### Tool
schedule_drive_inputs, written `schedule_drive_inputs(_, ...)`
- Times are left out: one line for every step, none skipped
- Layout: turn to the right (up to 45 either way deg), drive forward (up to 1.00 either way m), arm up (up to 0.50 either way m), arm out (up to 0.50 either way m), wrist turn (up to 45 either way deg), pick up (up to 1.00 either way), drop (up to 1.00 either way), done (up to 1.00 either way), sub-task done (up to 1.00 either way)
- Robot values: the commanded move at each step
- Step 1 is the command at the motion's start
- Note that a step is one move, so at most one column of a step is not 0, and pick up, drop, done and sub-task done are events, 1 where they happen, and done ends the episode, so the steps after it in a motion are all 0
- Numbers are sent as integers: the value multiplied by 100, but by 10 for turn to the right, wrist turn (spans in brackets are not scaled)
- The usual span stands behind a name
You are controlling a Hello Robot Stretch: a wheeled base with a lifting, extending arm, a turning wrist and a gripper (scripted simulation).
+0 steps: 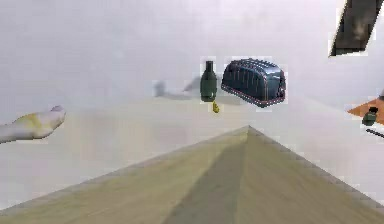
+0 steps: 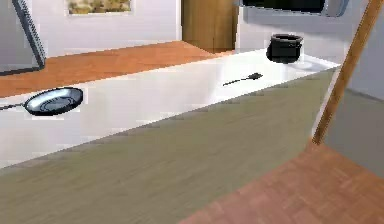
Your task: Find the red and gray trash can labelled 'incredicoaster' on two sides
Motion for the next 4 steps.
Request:
schedule_drive_inputs(450,0,0,0,0,0,0,0,0)
schedule_drive_inputs(450,0,0,0,0,0,0,0,0)
schedule_drive_inputs(420,0,0,0,0,0,0,0,0)
schedule_drive_inputs(30,0,0,0,0,0,0,0,0)
